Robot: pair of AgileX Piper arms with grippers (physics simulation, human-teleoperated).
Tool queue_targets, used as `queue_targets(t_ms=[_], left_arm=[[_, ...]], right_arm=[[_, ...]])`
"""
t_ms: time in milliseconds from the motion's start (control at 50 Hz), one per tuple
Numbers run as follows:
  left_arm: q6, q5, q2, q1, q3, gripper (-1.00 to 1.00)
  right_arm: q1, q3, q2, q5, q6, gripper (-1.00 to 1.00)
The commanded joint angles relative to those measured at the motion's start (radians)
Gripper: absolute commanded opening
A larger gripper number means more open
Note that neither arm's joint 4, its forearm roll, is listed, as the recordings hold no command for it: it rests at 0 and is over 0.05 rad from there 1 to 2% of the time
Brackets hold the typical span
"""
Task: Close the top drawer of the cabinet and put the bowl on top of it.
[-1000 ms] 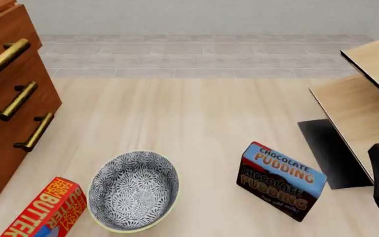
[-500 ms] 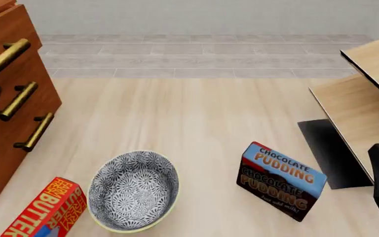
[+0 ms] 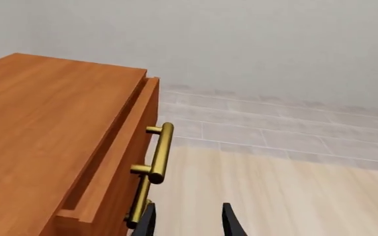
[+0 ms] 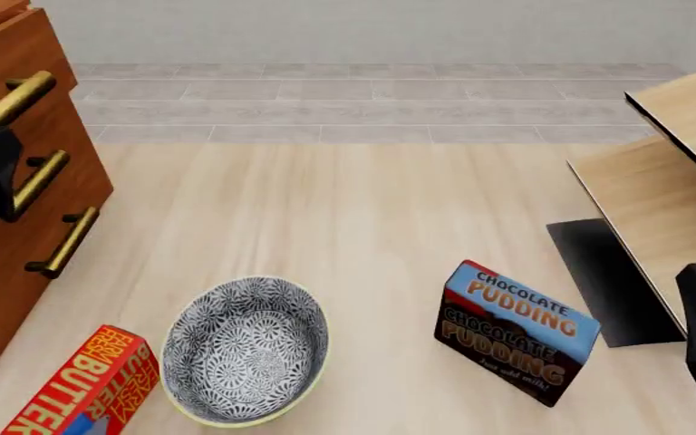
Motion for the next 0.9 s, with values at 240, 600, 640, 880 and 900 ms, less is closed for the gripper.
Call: queue_targets(t_ms=[240, 600, 640, 880, 900], left_arm=[[0.006, -0.036, -0.008, 0.076, 0.004, 1.00], [0.000, -0.065, 0.014, 0.131, 0.037, 1.00], [0.006, -0.076, 0.026, 0.139, 0.041, 1.00], [0.001, -0.141, 0.100, 0.165, 0.046, 1.00], [0.001, -0.155, 0.113, 0.172, 0.047, 1.00]], right_arm=[[0.000, 0.006, 0.000, -0.006, 0.000, 1.00], [0.000, 0.006, 0.000, -0.006, 0.000, 1.00], [0.000, 0.007, 0.000, -0.006, 0.000, 1.00], [0.000, 0.006, 0.000, -0.006, 0.000, 1.00], [0.000, 0.006, 0.000, -0.006, 0.000, 1.00]])
